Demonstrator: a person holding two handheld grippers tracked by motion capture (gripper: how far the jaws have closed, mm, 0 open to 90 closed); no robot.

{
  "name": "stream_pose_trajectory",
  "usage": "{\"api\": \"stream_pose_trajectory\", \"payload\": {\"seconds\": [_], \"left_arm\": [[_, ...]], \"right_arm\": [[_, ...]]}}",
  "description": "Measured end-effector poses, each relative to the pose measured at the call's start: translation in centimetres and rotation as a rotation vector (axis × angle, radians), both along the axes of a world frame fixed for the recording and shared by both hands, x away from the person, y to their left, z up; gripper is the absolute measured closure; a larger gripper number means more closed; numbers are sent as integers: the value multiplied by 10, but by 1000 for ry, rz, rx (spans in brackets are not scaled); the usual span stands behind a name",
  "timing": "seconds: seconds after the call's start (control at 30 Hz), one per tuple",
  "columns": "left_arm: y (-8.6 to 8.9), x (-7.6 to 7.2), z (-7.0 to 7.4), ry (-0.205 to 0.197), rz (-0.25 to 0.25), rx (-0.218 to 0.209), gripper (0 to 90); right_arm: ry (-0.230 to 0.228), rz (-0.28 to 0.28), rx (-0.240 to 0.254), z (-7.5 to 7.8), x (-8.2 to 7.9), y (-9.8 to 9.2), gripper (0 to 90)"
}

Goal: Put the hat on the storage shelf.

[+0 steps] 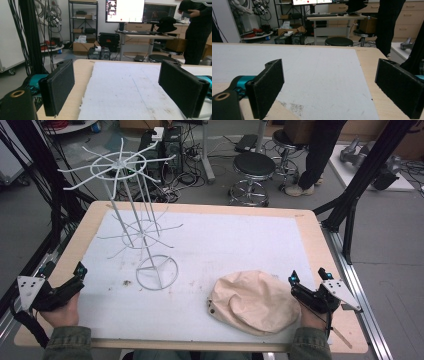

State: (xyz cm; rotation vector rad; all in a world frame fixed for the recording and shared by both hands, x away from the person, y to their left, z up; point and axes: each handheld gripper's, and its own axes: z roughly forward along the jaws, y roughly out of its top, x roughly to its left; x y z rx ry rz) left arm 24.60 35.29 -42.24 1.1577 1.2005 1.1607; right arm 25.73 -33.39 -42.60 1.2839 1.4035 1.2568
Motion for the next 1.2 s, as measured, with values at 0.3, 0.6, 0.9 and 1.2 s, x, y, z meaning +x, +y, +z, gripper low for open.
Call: {"api": "stream_pose_trajectory", "payload": {"seconds": [0.3, 0.6, 0.9, 1.2], "left_arm": [[1, 0, 0, -5, 5, -8, 138], [1, -1, 0, -9, 5, -7, 138], [0, 0, -1, -5, 3, -4, 138], [-1, 0, -1, 0, -3, -2, 139]], "right_arm": [[-1, 3, 2, 0, 0, 0, 77], [-2, 4, 6, 0, 0, -1, 77], [0, 5, 11, 0, 0, -1, 77], [-19, 20, 31, 1, 1, -3, 78]]}}
